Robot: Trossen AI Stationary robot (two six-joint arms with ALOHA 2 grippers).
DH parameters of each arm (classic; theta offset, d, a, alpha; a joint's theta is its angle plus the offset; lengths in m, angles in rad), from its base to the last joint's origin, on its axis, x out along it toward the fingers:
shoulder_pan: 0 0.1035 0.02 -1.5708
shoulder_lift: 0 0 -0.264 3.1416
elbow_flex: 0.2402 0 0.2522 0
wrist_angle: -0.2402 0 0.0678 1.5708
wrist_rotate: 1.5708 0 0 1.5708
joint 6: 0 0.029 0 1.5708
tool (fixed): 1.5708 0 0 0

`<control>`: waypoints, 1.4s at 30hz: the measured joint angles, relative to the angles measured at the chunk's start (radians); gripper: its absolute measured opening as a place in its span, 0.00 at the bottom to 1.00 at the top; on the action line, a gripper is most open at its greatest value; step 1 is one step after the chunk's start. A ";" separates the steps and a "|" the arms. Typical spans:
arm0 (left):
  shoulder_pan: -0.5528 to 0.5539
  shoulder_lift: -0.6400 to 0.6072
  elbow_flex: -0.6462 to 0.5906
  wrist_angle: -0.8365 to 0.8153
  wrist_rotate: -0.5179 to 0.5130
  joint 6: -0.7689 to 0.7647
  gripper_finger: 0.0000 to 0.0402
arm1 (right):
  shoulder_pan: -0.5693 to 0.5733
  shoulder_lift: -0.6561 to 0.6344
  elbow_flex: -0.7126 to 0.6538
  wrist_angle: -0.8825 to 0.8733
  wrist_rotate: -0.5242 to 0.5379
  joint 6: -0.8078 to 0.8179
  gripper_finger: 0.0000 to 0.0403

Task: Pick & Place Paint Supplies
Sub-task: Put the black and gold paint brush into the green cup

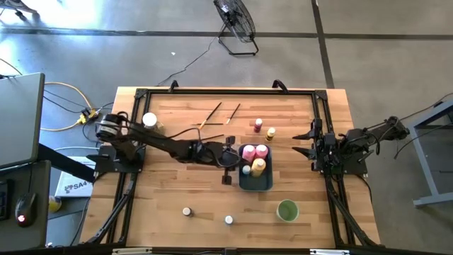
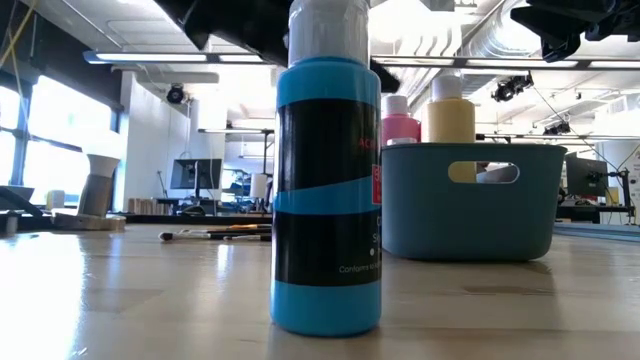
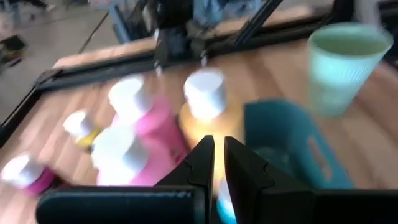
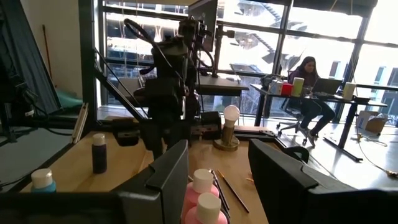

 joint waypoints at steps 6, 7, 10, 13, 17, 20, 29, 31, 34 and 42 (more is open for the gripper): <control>0.000 -0.060 0.000 -0.143 -0.157 -0.005 0.09 | 0.000 0.000 0.000 0.000 0.000 0.000 0.40; 0.000 -0.065 0.000 -0.161 -0.167 -0.008 0.09 | 0.000 0.000 0.000 0.000 0.000 0.000 0.40; 0.000 -0.069 0.000 -0.168 -0.167 -0.028 0.09 | 0.000 0.000 0.000 0.000 0.000 0.000 0.40; 0.000 -0.069 0.000 -0.175 -0.153 -0.030 0.09 | 0.000 0.000 0.000 0.000 0.000 0.000 0.40; 0.000 -0.071 0.000 -0.176 -0.154 -0.029 0.09 | 0.000 0.000 0.000 0.000 0.000 0.000 0.40; 0.000 -0.108 -0.017 -0.148 -0.152 -0.008 0.09 | 0.000 0.000 0.000 0.000 0.000 0.001 0.40; 0.000 -0.320 -0.286 0.089 -0.215 0.026 0.09 | 0.000 0.000 0.000 0.001 0.004 0.003 0.40; 0.001 -0.366 -0.364 0.140 -0.221 0.032 0.09 | 0.000 0.000 0.000 0.003 0.009 0.001 0.40; 0.000 -0.429 -0.456 0.214 -0.224 0.033 0.09 | 0.000 0.000 0.000 0.008 0.031 -0.001 0.40; 0.000 -0.603 -0.593 0.253 -0.225 0.033 0.09 | 0.000 0.006 0.000 0.020 0.114 -0.001 0.40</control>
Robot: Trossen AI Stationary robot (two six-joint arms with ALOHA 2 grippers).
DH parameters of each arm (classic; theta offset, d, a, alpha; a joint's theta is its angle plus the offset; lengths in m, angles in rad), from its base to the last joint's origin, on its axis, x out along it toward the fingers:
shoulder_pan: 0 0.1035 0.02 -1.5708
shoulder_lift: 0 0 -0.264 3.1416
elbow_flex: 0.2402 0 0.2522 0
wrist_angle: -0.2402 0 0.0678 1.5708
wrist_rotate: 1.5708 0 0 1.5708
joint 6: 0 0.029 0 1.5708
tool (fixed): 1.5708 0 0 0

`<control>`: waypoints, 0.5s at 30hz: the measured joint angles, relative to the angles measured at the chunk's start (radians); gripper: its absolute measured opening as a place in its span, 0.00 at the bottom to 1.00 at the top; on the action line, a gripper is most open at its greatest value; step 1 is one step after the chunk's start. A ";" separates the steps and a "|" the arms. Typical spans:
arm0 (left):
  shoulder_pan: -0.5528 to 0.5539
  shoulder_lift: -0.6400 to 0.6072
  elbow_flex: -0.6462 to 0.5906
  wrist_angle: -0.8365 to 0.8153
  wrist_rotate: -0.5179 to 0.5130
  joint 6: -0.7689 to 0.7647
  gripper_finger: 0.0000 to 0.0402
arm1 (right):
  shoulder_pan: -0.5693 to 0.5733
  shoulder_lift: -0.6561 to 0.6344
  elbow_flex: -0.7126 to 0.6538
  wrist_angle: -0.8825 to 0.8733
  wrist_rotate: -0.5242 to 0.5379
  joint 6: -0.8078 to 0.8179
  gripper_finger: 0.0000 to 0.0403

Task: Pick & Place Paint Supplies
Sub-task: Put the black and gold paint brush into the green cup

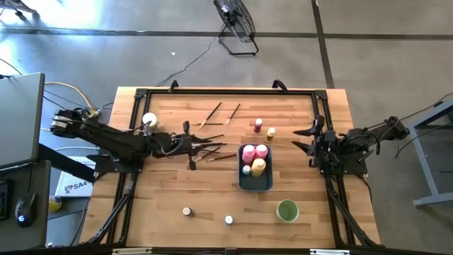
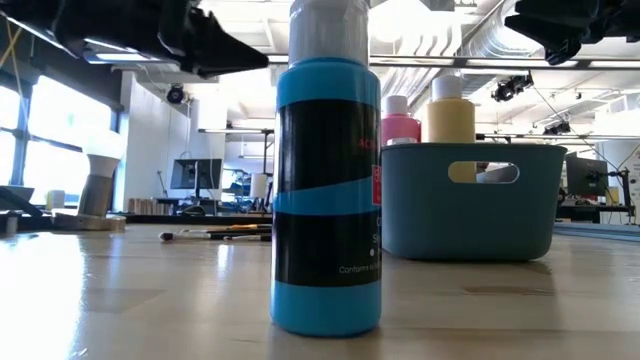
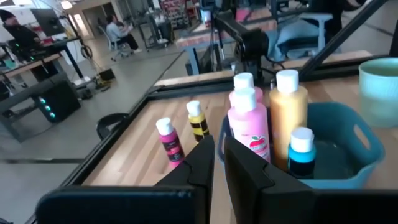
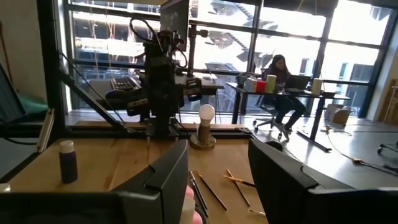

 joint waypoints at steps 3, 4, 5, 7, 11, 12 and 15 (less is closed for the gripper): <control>0.000 -0.056 -0.028 -0.027 -0.002 0.001 0.09 | 0.000 0.001 0.000 0.000 -0.001 0.001 0.40; 0.000 -0.070 -0.033 -0.031 -0.003 0.001 0.09 | 0.000 0.001 0.000 0.000 0.001 0.001 0.40; 0.000 -0.084 -0.039 -0.031 -0.002 0.001 0.09 | 0.000 0.003 0.000 -0.001 0.004 0.001 0.40; 0.000 -0.122 -0.061 -0.041 -0.002 0.001 0.09 | 0.000 0.003 0.000 -0.002 0.007 0.002 0.40; 0.000 -0.182 -0.098 -0.048 -0.002 0.001 0.09 | 0.000 0.003 0.000 -0.004 0.014 0.002 0.40; 0.000 -0.194 -0.105 -0.045 0.000 0.001 0.09 | 0.000 0.003 0.000 -0.004 0.014 0.002 0.40; 0.000 -0.231 -0.135 -0.047 0.003 0.001 0.09 | 0.000 0.003 0.000 -0.004 0.014 0.002 0.40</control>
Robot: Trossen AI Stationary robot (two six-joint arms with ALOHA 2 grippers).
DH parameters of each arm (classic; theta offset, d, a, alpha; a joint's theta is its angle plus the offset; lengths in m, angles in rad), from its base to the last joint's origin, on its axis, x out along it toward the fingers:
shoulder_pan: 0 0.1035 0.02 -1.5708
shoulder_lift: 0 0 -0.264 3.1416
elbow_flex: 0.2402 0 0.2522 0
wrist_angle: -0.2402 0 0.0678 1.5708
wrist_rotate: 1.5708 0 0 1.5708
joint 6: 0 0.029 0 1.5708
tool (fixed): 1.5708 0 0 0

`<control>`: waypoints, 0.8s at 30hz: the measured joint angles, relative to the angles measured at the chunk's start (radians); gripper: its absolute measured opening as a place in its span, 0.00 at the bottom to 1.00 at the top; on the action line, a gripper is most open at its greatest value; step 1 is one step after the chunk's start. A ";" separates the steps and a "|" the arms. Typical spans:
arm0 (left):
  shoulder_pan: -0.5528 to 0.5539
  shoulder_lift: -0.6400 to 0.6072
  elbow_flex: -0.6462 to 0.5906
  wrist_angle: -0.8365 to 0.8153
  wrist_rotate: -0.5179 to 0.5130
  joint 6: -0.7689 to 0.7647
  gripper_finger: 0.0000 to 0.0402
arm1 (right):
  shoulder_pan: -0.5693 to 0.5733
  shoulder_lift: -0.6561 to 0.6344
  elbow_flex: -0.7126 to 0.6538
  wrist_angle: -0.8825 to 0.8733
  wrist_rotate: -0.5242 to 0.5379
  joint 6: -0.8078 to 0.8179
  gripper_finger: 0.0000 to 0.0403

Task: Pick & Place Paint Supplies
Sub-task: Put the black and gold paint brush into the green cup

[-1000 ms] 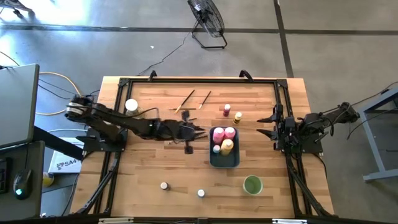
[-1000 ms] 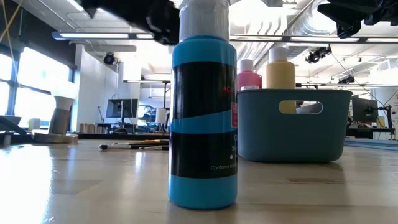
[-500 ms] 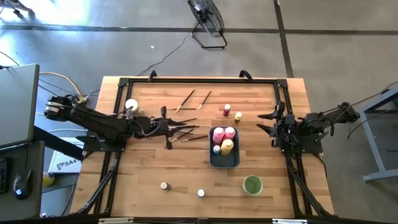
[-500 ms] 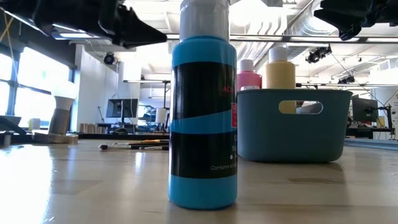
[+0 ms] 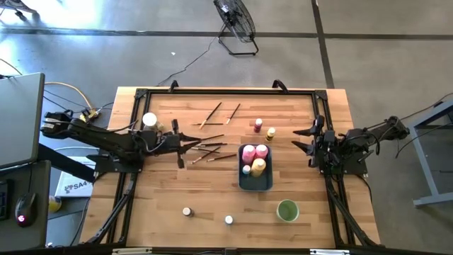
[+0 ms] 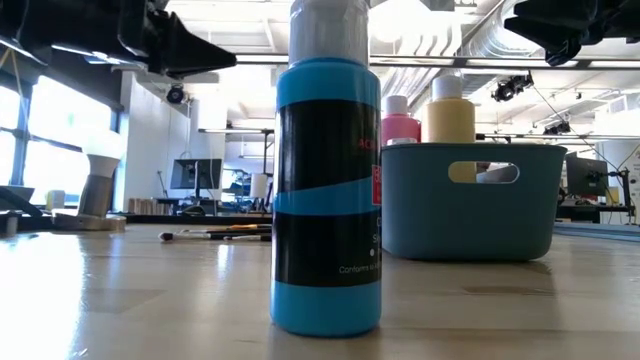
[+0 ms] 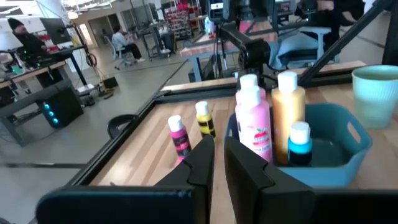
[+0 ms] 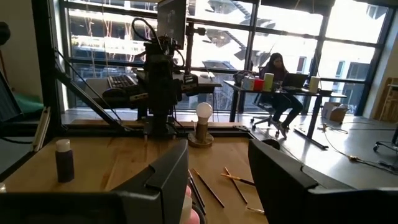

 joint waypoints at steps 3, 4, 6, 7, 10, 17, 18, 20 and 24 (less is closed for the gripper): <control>0.000 -0.033 -0.024 0.000 0.000 -0.001 0.09 | 0.000 0.000 0.000 0.000 0.000 0.000 0.40; 0.000 -0.041 -0.029 0.000 0.000 -0.001 0.09 | 0.000 0.000 0.000 0.000 0.001 0.000 0.40; 0.000 -0.056 -0.035 -0.002 0.004 -0.001 0.09 | 0.000 0.000 0.000 -0.001 0.002 0.000 0.40; 0.000 -0.061 -0.036 -0.014 0.004 0.000 0.09 | 0.000 0.000 0.000 0.000 0.002 0.000 0.40; 0.000 -0.065 -0.036 -0.028 -0.005 0.001 0.09 | 0.000 0.000 0.000 -0.001 0.003 0.000 0.40; 0.000 -0.065 -0.036 -0.021 -0.076 -0.049 0.09 | 0.000 0.000 0.000 0.000 0.003 0.000 0.40; 0.000 -0.065 -0.036 -0.018 -0.082 -0.060 0.09 | 0.000 0.000 0.000 0.000 0.003 0.000 0.40; 0.000 -0.065 -0.035 -0.016 -0.083 -0.069 0.09 | 0.000 0.000 0.000 0.000 0.003 0.000 0.40; 0.000 -0.065 -0.035 -0.008 -0.097 -0.067 0.09 | 0.000 0.000 0.000 0.000 0.003 0.000 0.40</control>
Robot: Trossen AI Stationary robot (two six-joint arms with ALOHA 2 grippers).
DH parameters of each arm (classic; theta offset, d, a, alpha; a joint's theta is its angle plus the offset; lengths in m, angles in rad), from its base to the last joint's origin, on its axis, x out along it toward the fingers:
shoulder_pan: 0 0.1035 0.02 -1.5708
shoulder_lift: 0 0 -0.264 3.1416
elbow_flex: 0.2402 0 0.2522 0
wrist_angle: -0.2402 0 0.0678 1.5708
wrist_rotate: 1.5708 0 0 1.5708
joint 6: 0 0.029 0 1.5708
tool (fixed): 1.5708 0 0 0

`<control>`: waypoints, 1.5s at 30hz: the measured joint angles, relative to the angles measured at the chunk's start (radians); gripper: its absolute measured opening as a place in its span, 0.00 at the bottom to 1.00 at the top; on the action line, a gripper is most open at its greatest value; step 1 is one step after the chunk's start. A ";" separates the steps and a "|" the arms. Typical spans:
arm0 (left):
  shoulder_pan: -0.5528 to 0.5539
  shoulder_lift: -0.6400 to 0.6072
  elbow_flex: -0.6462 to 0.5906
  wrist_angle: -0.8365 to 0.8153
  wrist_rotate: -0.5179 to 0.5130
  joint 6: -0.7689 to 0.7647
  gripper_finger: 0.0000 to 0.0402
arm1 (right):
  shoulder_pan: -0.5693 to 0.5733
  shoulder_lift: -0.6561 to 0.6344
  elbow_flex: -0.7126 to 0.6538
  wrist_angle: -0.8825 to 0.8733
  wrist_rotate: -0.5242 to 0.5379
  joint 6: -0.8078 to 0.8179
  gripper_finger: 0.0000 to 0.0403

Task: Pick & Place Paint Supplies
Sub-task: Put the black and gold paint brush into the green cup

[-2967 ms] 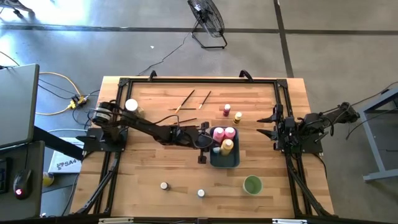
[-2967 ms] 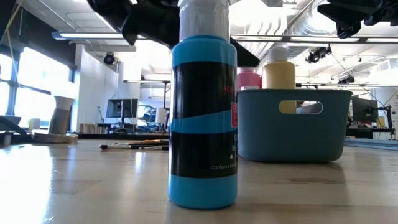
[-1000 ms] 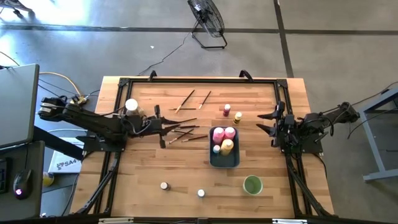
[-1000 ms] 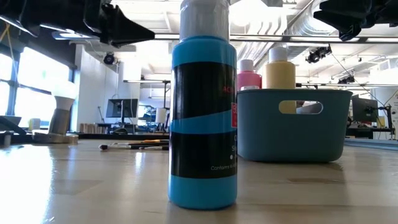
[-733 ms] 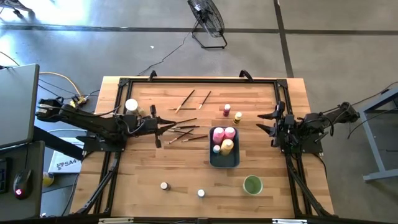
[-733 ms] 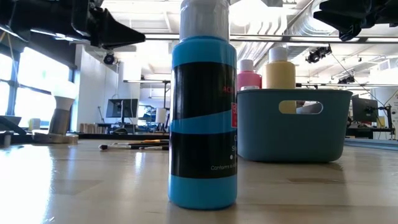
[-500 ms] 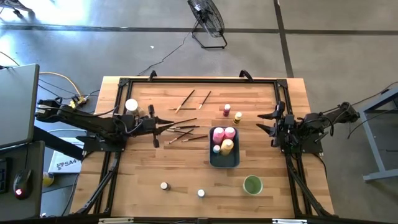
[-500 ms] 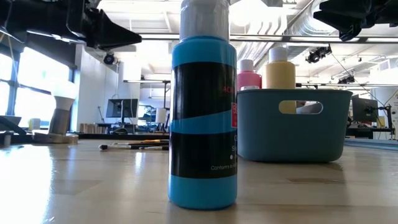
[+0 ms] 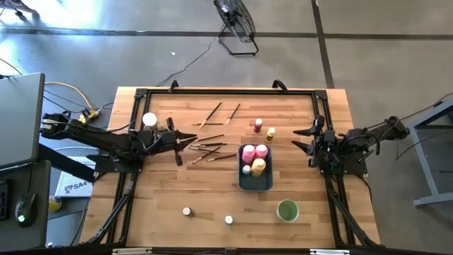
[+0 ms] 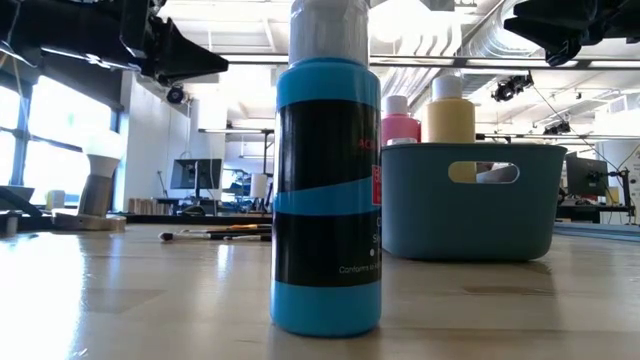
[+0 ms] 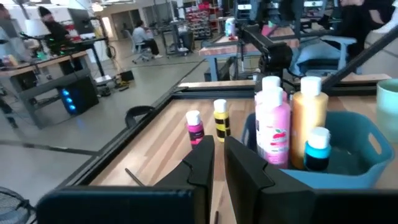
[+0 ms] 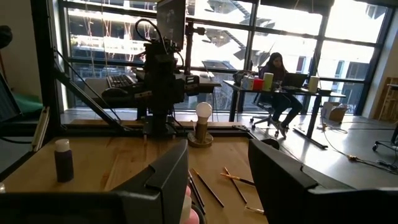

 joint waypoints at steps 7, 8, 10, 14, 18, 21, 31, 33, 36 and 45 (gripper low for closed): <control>0.000 0.000 0.000 0.033 -0.143 -0.012 0.09 | 0.000 0.000 0.000 0.000 0.000 -0.001 0.40; 0.000 0.000 0.000 0.035 -0.143 -0.012 0.09 | 0.000 0.000 0.000 0.000 0.000 -0.001 0.40; 0.000 0.000 0.000 0.033 -0.143 -0.013 0.09 | 0.000 0.000 0.000 0.000 0.000 -0.001 0.40; 0.000 0.000 0.000 0.031 -0.109 -0.013 0.09 | 0.000 0.000 0.000 0.000 0.000 -0.002 0.40; 0.000 0.000 0.001 -0.004 -0.044 -0.004 0.09 | 0.000 0.000 0.000 0.000 0.000 -0.002 0.40; 0.000 0.000 0.001 -0.043 -0.006 0.040 0.09 | 0.000 0.000 0.000 0.000 0.000 -0.002 0.40; 0.001 0.000 0.043 -0.111 -0.066 -0.059 0.09 | 0.000 0.000 0.000 0.005 0.000 -0.002 0.40; 0.001 0.001 0.109 -0.247 -0.102 -0.075 0.09 | 0.000 0.000 0.000 0.008 0.000 -0.002 0.40; 0.001 0.015 0.239 -0.487 -0.163 -0.110 0.09 | 0.000 0.000 0.000 0.008 0.000 -0.002 0.40; 0.001 0.067 0.591 -1.050 -0.193 -0.323 0.09 | 0.000 0.000 0.000 0.008 0.000 -0.002 0.40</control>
